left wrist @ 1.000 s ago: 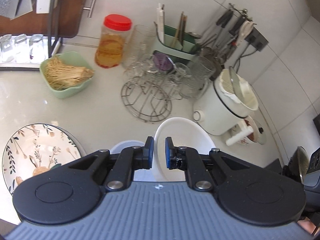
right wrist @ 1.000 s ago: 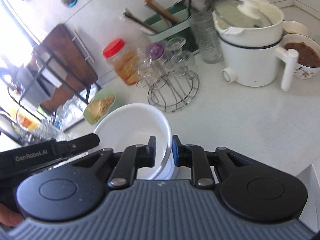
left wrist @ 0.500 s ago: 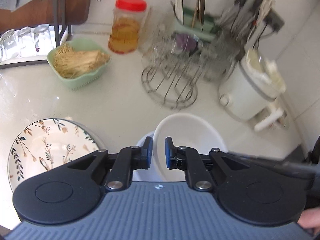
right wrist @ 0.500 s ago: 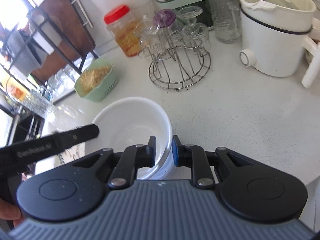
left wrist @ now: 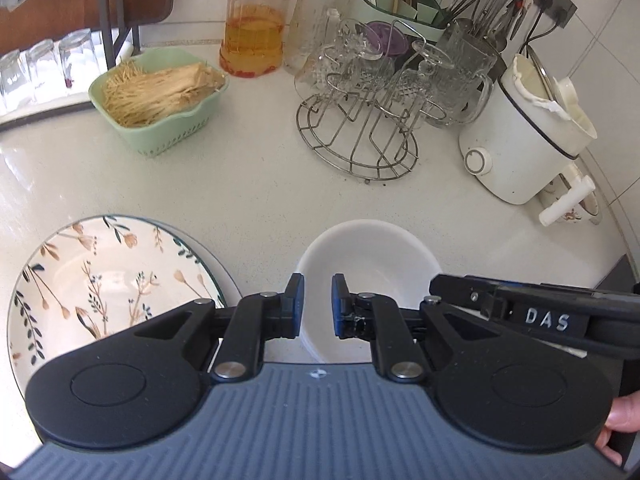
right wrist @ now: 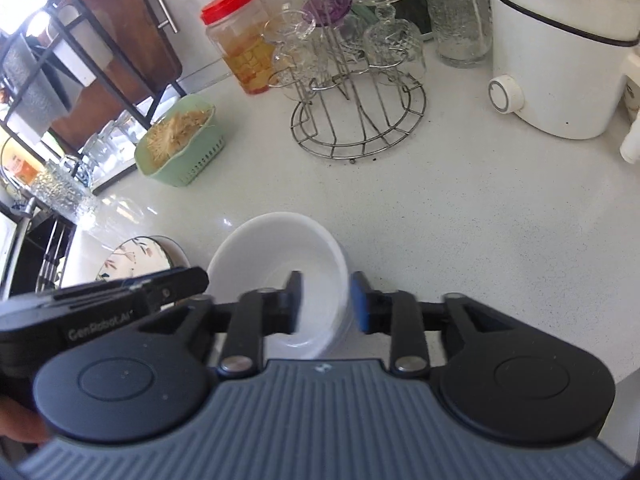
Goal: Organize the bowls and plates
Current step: 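Lower the white bowl into the bowl stack with both grippers, then open both grippers and close them around the rim of the whole bowl stack, then lift the bowl stack with both grippers and carry it over the plate stack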
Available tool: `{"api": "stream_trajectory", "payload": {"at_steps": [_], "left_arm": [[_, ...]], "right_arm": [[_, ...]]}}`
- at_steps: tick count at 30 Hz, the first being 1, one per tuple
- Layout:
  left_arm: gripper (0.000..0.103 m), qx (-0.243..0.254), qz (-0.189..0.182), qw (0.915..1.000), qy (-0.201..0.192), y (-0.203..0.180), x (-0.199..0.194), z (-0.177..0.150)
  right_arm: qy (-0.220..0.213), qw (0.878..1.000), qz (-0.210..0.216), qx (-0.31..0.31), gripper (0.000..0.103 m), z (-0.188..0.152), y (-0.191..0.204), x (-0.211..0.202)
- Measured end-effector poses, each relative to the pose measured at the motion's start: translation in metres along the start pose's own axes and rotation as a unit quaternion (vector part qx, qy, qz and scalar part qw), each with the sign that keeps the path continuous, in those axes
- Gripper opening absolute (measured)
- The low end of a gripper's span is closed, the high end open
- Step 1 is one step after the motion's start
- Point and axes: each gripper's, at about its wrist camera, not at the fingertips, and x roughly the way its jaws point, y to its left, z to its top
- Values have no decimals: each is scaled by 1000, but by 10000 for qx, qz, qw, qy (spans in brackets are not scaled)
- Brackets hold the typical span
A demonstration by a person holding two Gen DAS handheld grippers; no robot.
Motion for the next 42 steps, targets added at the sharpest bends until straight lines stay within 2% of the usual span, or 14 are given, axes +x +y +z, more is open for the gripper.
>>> {"api": "stream_trajectory", "payload": {"at_steps": [4,6,10,12,14,17,21,23,30,35,39,42], "left_arm": [[16,-76,34,9999,70,3,2,-3],[17,-103,66,9998,127,4,6,-4],[44,-46,136,9996,234,4,13,-7],[46,-16,93,9997,217,4,14,-8],[46,12,63,9997,230,3,14,-9],[46,25,29,9997,240,2,15,-11],[46,-182,-42,9994,296,-2,22,-9],[47,-202,-83,9993,296,-8,24,-10],[51,134,-180,9987,450,-30,37,-14],[50,346,-259,9972,604,-29,52,-21],[40,234,-526,9945,871,-21,62,-28],[34,431,-525,9938,883,-25,60,-34]], "right_arm": [[30,10000,-53,14,37,1,-5,5],[195,9997,-65,136,37,0,-10,16],[576,9971,55,487,37,-6,-22,40],[684,9964,19,495,37,-11,-22,50],[695,9959,50,583,36,-13,-23,54],[670,9965,92,487,23,-15,-18,56],[685,9963,68,505,21,-12,-18,57],[642,9968,-54,472,17,-11,-20,54],[559,9963,-396,519,14,-18,-36,39],[523,9956,-481,614,14,-25,-43,31],[527,9952,-480,666,14,-30,-45,27],[537,9950,-474,696,14,-34,-43,24]]}}
